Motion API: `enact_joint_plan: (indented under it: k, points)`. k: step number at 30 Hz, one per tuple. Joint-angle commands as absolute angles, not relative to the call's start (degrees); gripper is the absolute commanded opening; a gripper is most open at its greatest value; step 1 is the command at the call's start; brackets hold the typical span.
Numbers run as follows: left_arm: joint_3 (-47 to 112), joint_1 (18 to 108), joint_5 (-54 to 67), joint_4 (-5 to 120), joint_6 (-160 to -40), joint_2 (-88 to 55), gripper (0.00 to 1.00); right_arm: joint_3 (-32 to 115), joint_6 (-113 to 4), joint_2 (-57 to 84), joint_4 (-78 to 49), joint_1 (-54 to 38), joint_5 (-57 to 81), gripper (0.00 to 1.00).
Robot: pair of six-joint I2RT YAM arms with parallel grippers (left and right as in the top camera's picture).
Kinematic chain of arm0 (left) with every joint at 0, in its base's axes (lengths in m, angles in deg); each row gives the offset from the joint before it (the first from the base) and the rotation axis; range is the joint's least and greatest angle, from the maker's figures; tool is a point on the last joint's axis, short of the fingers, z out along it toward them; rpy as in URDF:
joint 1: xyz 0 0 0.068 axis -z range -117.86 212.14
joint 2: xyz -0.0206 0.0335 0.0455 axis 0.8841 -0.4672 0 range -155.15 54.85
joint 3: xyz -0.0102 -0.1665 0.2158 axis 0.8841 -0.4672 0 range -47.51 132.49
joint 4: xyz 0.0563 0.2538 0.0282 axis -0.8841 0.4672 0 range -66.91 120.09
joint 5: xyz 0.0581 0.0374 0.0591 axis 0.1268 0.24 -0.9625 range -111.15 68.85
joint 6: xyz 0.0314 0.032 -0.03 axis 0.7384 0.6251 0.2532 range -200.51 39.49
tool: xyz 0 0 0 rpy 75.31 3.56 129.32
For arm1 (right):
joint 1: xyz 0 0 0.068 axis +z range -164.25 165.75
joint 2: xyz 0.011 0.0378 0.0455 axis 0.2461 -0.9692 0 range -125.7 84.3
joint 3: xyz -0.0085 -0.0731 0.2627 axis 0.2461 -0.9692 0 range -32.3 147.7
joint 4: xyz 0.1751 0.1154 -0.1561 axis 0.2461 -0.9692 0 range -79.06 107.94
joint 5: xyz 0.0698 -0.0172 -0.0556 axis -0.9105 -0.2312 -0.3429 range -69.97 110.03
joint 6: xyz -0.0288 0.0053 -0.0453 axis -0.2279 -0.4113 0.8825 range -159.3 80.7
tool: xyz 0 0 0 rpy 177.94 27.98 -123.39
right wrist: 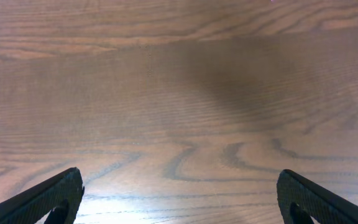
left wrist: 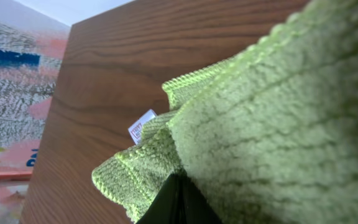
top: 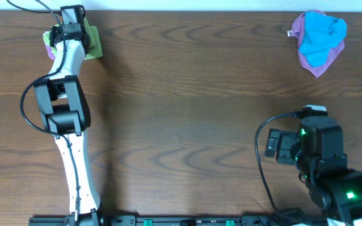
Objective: Fold the cloth
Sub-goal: 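Lower the green cloth onto the stack and adjust its position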
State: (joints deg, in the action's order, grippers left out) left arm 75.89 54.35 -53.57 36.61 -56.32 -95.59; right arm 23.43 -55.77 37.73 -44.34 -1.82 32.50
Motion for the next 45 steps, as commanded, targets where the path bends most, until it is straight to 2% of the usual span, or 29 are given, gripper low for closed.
enact_joint_plan:
  k: [1,12,16,21,28,30,34,35,36,37,39,41,45]
  points:
    - [76.0,54.81,-55.89,36.17,-55.86,-97.2,0.06,23.41,-57.3,36.49,-44.4,-2.35,33.31,0.99]
    - [76.0,60.08,-56.11,46.9,-60.04,-85.88,0.06,23.41,-55.77,35.11,-43.36,-2.35,33.6,0.99]
    - [76.0,62.53,-56.37,47.34,-61.46,-80.09,0.06,23.41,-54.13,35.11,-43.12,-2.35,33.6,0.99]
    - [76.0,63.64,-62.23,50.38,-63.25,-74.38,0.06,23.41,-53.35,35.11,-43.12,-2.35,34.78,0.99]
    - [75.97,62.35,-61.94,61.76,-71.62,-70.32,0.06,23.41,-50.79,35.13,-43.12,-2.35,35.26,0.99]
    - [75.97,61.28,-59.23,65.98,-75.71,-70.49,0.06,23.41,-50.77,35.18,-43.12,-2.35,35.26,0.99]
    - [75.45,57.46,-45.72,69.2,-82.16,-70.52,0.06,23.41,-49.48,35.18,-43.05,-2.35,35.23,0.99]
    - [74.95,56.41,-43.01,68.76,-82.51,-70.52,0.08,23.41,-49.5,35.18,-43.03,-2.35,35.21,0.99]
    - [74.18,55.42,-40.26,67.86,-82.46,-70.52,0.25,23.41,-49.5,35.18,-42.92,-2.35,35.21,0.99]
    - [73.31,54.57,-38.07,66.86,-82.46,-70.52,0.34,23.41,-49.5,35.18,-42.81,-2.35,35.21,0.99]
    - [70.92,52.56,-33.48,64.23,-82.49,-70.52,0.35,23.41,-49.52,35.18,-42.42,-2.35,34.99,0.99]
    - [68.41,50.75,-27.87,61.28,-82.68,-70.52,0.43,23.41,-49.5,35.18,-41.98,-2.35,34.82,0.99]
    - [63.08,47.25,-16.44,54.92,-87.12,-70.58,0.48,23.41,-49.52,35.15,-40.71,-2.35,34.62,0.99]
